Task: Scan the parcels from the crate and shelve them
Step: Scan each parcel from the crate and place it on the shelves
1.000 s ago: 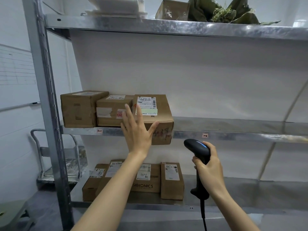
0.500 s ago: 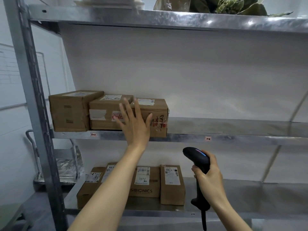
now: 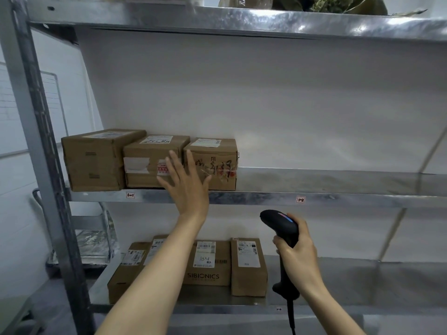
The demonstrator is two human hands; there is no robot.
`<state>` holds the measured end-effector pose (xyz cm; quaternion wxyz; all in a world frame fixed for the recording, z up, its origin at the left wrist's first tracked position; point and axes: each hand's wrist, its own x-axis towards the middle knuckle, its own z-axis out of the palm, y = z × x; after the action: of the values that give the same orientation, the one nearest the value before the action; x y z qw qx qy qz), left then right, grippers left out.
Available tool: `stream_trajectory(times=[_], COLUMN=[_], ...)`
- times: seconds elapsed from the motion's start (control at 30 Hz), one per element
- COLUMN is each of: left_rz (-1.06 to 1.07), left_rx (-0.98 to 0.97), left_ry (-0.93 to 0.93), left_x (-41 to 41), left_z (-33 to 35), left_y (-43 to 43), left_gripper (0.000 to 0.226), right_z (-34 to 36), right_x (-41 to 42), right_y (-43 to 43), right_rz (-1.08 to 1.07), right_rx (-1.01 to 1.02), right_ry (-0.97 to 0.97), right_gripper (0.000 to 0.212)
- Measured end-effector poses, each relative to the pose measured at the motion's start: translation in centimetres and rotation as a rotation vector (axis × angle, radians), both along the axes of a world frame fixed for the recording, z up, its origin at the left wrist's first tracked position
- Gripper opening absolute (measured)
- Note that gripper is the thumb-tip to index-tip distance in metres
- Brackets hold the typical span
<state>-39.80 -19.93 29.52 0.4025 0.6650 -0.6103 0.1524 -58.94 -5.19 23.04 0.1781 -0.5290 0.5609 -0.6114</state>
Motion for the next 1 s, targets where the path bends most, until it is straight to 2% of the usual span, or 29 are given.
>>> stream_trajectory(times=[0.13,0.53,0.8,1.0], left_rz=[-0.025,-0.293,-0.178,0.020], left_rx=[0.019,0.050,0.113,0.272], left_ry=[-0.039,-0.108,-0.089,-0.049], left_x=[0.3,3.0,8.3,15.5], left_z=[-0.1,-2.9,-8.2,-13.3], left_y=[0.5,3.8,10.0,15.3], left_gripper=[0.088,0.087,0.083,0.089], right_z=[0.1,0.5,0.2,-1.3], right_x=[0.3,1.7,4.4,9.3], right_y=[0.0,1.6,3.1,3.7], right_rz=[0.010,0.082,0.195,0.358], right_rx=[-0.005,-0.026,-0.048,-0.003], right_ry=[-0.004,-0.010,0.001,-0.005], right_gripper=[0.054,0.051,0.049,0.052])
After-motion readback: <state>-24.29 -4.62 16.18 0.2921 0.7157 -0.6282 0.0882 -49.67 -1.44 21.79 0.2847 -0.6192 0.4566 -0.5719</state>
